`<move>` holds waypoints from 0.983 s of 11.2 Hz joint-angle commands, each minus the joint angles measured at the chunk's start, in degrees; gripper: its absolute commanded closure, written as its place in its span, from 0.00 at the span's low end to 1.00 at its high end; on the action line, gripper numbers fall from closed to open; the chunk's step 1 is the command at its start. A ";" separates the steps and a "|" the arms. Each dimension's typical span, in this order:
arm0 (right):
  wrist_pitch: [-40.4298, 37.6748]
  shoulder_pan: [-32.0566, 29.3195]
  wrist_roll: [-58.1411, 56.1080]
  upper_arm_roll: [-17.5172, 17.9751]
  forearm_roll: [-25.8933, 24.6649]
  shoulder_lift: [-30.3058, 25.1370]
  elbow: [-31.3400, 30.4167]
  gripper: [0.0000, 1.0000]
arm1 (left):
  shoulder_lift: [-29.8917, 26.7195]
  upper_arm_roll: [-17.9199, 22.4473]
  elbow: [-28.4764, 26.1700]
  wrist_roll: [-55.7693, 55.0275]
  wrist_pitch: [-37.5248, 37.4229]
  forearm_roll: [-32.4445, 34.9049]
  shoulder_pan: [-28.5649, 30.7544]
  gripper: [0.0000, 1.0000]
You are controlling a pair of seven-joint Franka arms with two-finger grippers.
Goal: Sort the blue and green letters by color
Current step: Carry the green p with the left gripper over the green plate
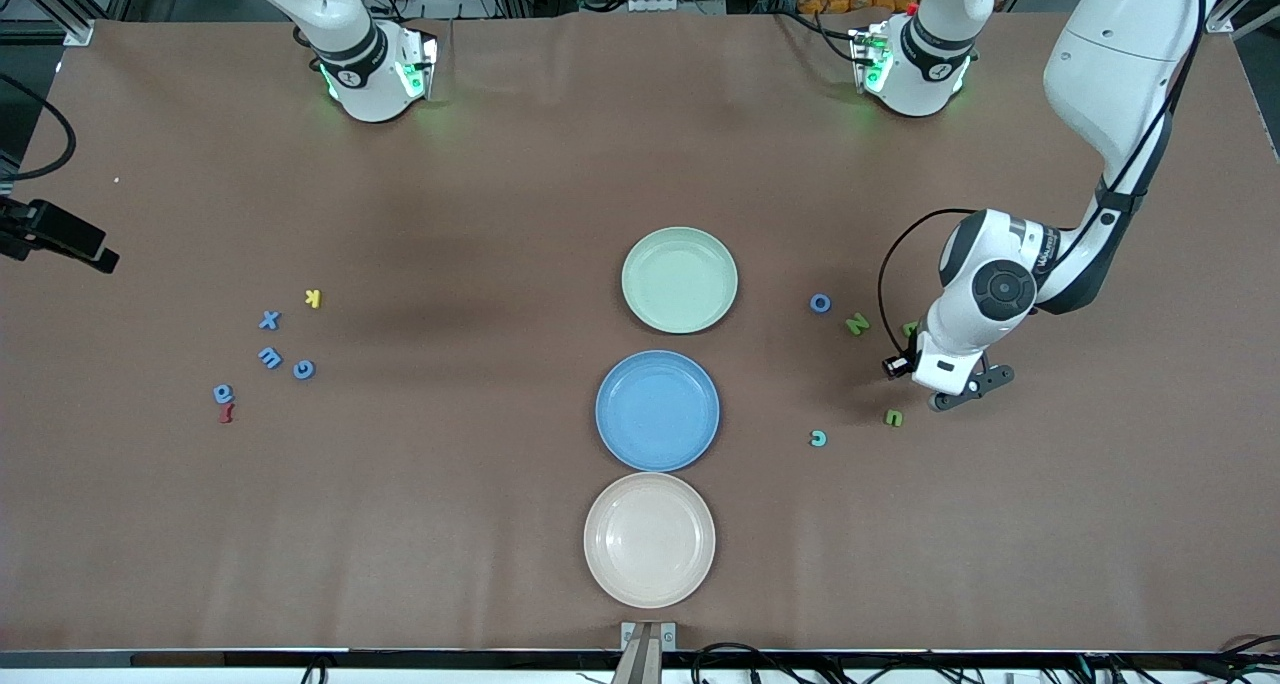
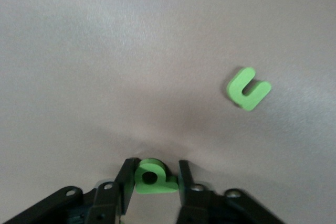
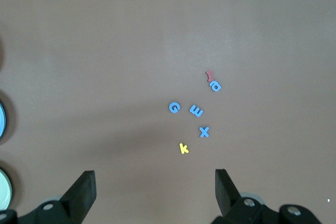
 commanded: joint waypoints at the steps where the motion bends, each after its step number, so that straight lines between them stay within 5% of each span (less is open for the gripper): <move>1: 0.39 -0.14 -0.25 0.01 0.45 0.27 0.18 0.00 | -1.91 -1.43 1.60 -1.70 0.36 0.86 -0.20 1.00; 5: 0.39 -0.58 -0.34 -0.08 0.36 0.27 0.10 0.00 | -4.63 -6.00 1.87 -5.64 0.10 -0.02 -0.02 1.00; 11: 0.83 -0.76 -0.25 -0.08 0.45 0.44 0.18 0.00 | -4.99 -19.53 1.96 -22.07 -4.74 -0.02 -1.33 1.00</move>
